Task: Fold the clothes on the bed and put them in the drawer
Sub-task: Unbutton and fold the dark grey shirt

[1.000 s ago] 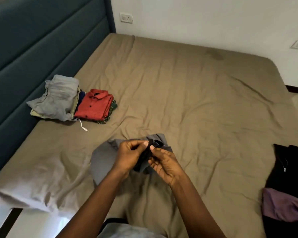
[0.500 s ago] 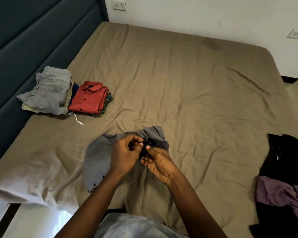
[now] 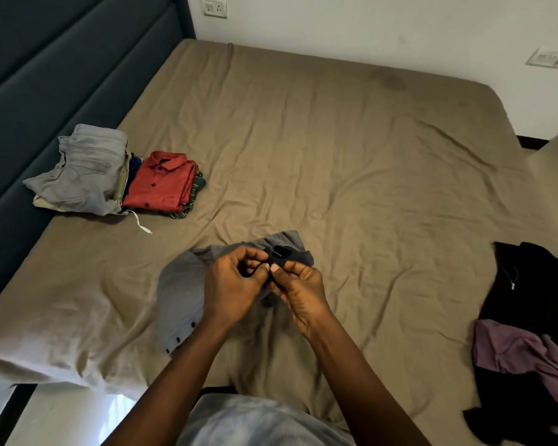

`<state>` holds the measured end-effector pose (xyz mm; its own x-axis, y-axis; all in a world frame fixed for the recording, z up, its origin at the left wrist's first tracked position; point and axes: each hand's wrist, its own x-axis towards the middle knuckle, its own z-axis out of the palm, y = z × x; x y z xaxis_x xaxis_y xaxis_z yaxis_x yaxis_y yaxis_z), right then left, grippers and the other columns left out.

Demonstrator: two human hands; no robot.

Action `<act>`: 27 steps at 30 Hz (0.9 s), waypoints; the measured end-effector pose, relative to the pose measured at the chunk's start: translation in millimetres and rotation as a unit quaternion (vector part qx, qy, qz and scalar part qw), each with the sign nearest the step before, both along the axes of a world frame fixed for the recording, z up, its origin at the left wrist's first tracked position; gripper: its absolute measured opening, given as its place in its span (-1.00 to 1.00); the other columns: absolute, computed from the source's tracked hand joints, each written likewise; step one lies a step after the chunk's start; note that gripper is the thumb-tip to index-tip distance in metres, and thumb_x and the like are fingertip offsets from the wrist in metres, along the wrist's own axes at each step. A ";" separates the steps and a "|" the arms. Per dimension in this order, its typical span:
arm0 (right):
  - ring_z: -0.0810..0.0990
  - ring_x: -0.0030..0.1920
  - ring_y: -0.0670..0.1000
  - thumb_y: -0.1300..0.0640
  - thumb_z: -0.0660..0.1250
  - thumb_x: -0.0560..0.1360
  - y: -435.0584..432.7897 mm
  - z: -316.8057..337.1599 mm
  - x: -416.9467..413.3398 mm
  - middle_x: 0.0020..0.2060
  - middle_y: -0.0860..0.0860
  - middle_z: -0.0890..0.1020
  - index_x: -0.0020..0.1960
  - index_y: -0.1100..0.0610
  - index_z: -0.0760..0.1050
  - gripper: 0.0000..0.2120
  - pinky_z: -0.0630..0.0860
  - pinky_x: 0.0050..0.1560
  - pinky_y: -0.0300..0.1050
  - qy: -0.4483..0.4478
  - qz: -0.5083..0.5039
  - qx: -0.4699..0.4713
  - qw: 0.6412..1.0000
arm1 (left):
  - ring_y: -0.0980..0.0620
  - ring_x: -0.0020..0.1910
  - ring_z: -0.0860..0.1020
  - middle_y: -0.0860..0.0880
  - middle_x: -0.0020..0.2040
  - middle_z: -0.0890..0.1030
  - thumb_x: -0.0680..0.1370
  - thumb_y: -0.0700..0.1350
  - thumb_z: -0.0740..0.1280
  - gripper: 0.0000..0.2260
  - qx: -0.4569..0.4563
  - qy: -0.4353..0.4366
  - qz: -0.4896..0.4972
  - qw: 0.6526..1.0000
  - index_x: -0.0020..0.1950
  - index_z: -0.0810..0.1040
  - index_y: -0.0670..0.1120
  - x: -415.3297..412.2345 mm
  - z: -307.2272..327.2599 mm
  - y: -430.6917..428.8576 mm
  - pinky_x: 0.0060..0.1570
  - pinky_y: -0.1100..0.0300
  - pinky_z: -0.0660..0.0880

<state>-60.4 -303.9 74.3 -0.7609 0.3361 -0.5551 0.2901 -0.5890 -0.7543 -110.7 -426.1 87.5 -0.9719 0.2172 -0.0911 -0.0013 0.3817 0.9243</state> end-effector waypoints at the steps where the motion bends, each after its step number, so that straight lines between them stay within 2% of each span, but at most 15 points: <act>1: 0.70 -0.19 0.03 0.36 0.39 0.56 -0.5 2.1 0.6 -0.12 0.22 0.71 0.07 0.36 0.62 -0.89 0.66 -0.14 -0.20 -0.006 0.004 0.012 1.000 | 0.14 -0.23 0.67 0.14 -0.25 0.69 0.45 -0.17 0.55 -0.78 -0.013 0.008 0.006 1.000 -0.12 0.65 0.16 0.8 0.3 -0.2 -0.12 -0.09 0.66; 5: 0.69 -0.27 -0.01 0.38 0.44 0.52 -3.4 9.1 4.0 -0.20 0.23 0.68 0.03 0.45 0.57 -0.86 0.67 -0.18 -0.20 -0.011 0.000 0.040 0.999 | 0.19 -0.26 0.65 0.15 -0.27 0.66 0.43 -0.15 0.57 -0.79 -0.032 0.043 0.025 0.998 -0.10 0.64 0.13 4.5 4.0 -1.6 -0.17 -0.04 0.63; 7: 0.70 -0.28 -0.02 0.42 0.42 0.52 -4.1 14.9 5.4 -0.28 0.16 0.68 -0.09 0.36 0.56 -0.95 0.68 -0.18 -0.19 -0.002 -0.011 0.026 1.000 | 0.17 -0.25 0.66 0.16 -0.25 0.67 0.43 -0.15 0.58 -0.79 -0.021 0.055 0.009 0.998 -0.09 0.63 0.12 7.8 5.1 -3.6 -0.17 -0.03 0.64; 13: 0.70 -0.29 -0.03 0.46 0.36 0.54 -7.4 24.7 9.0 -0.32 0.13 0.67 -0.19 0.32 0.57 -0.85 0.66 -0.23 -0.21 0.007 -0.021 -0.015 1.000 | 0.07 -0.21 0.69 0.08 -0.22 0.69 0.40 -0.02 0.52 -0.83 0.025 0.050 -0.034 0.998 -0.05 0.64 0.08 10.3 8.0 -8.8 -0.14 -0.13 0.65; 16: 0.69 -0.32 -0.04 0.46 0.37 0.53 -6.7 27.9 9.4 -0.34 0.11 0.67 -0.23 0.27 0.57 -0.80 0.68 -0.22 -0.19 -0.003 -0.008 0.001 1.000 | 0.10 -0.22 0.67 0.10 -0.22 0.68 0.38 0.06 0.49 -0.81 -0.001 0.075 -0.039 0.996 -0.05 0.62 0.10 11.1 10.4 -9.9 -0.17 -0.08 0.65; 21: 0.67 -0.39 -0.14 0.42 0.40 0.54 -6.5 31.2 10.4 -0.44 -0.01 0.66 -0.19 0.23 0.55 -0.82 0.59 -0.34 -0.29 -0.004 0.000 0.053 0.999 | 0.16 -0.24 0.60 0.13 -0.25 0.62 0.41 0.00 0.50 -0.85 -0.062 0.146 0.009 0.987 -0.12 0.56 0.08 20.2 15.5 -3.2 -0.26 0.04 0.56; 24: 0.68 -0.34 -0.13 0.41 0.42 0.52 -5.1 32.2 11.2 -0.34 0.04 0.68 -0.08 0.26 0.57 -0.91 0.60 -0.29 -0.29 0.004 0.009 0.091 0.996 | 0.17 -0.24 0.63 0.13 -0.25 0.64 0.44 -0.11 0.55 -0.84 -0.071 0.120 0.017 0.990 -0.08 0.61 0.06 21.5 18.2 -0.4 -0.21 0.04 0.59; 27: 0.70 -0.21 0.02 0.39 0.49 0.48 4.7 28.1 9.4 -0.22 0.09 0.70 -0.06 0.18 0.61 -0.85 0.67 -0.10 -0.11 0.006 0.024 0.181 0.983 | 0.17 -0.18 0.68 0.12 -0.21 0.70 0.44 -0.16 0.50 -0.83 -0.019 0.027 -0.028 0.999 -0.05 0.65 0.09 15.8 23.7 1.0 -0.08 -0.04 0.66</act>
<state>-51.0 -299.1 102.4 -0.7863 0.4726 -0.3979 0.3020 -0.2679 -0.9149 -94.9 -425.1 111.2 -0.9622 0.2680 -0.0477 0.0704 0.4140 0.9076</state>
